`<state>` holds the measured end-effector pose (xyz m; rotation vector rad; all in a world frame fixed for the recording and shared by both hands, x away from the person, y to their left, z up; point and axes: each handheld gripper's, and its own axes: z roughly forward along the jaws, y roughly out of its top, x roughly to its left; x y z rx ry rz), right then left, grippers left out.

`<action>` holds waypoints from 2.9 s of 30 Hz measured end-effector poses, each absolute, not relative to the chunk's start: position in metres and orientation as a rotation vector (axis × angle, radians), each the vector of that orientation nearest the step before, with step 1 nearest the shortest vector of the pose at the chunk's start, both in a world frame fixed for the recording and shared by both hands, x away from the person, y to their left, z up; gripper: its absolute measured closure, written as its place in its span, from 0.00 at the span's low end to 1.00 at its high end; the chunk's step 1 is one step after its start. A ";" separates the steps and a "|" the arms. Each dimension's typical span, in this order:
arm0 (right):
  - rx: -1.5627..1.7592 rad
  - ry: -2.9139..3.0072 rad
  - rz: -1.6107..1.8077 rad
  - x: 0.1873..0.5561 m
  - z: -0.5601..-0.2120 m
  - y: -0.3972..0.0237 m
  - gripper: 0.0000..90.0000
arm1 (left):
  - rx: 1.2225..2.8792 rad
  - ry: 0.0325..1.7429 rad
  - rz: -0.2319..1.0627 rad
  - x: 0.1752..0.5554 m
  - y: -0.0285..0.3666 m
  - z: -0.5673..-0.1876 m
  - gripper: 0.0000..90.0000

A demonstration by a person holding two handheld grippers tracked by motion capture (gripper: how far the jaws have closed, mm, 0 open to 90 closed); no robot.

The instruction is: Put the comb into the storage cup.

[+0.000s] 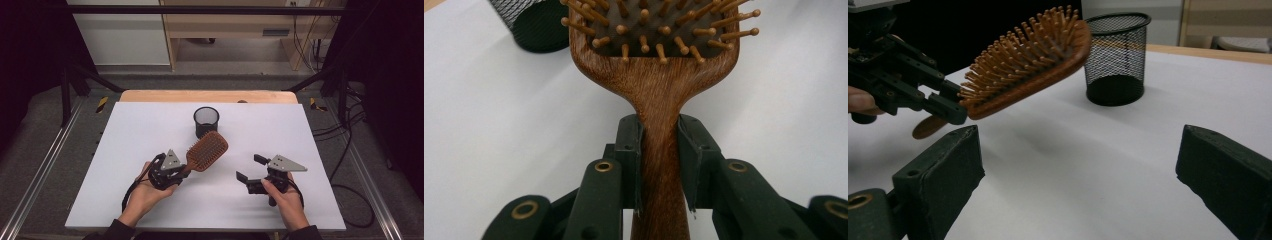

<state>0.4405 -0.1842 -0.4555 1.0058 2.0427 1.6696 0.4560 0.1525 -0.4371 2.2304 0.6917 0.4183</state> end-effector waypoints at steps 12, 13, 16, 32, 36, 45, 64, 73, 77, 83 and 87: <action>1.055 2.127 1.793 0.452 -0.459 -0.144 0.05 | 2.202 0.651 0.429 0.451 0.138 -0.434 0.81; 1.061 2.127 1.805 0.453 -0.458 -0.141 0.06 | 2.199 0.645 0.424 0.451 0.137 -0.433 0.81; 1.077 2.125 1.837 0.458 -0.458 -0.136 0.06 | 2.202 0.631 0.421 0.451 0.133 -0.432 0.81; 1.146 2.069 1.951 0.473 -0.451 -0.123 0.08 | 2.197 0.586 0.438 0.454 0.118 -0.429 0.81; 1.180 2.031 1.980 0.479 -0.446 -0.127 0.09 | 2.184 0.577 0.447 0.459 0.113 -0.427 0.81; 1.159 1.968 2.031 0.482 -0.434 -0.126 0.12 | 2.122 0.568 0.483 0.457 0.117 -0.426 0.81; 1.139 1.918 2.040 0.472 -0.430 -0.131 0.19 | 2.072 0.564 0.509 0.447 0.112 -0.430 0.81; 1.142 1.896 2.045 0.472 -0.428 -0.129 0.22 | 2.055 0.570 0.514 0.446 0.115 -0.428 0.81; 1.140 1.887 2.049 0.471 -0.426 -0.128 0.23 | 2.056 0.566 0.520 0.446 0.114 -0.427 0.81; 1.154 1.877 2.057 0.471 -0.426 -0.131 0.25 | 2.056 0.564 0.525 0.446 0.112 -0.428 0.81; 1.159 1.863 2.073 0.470 -0.425 -0.131 0.26 | 2.050 0.562 0.526 0.445 0.113 -0.428 0.81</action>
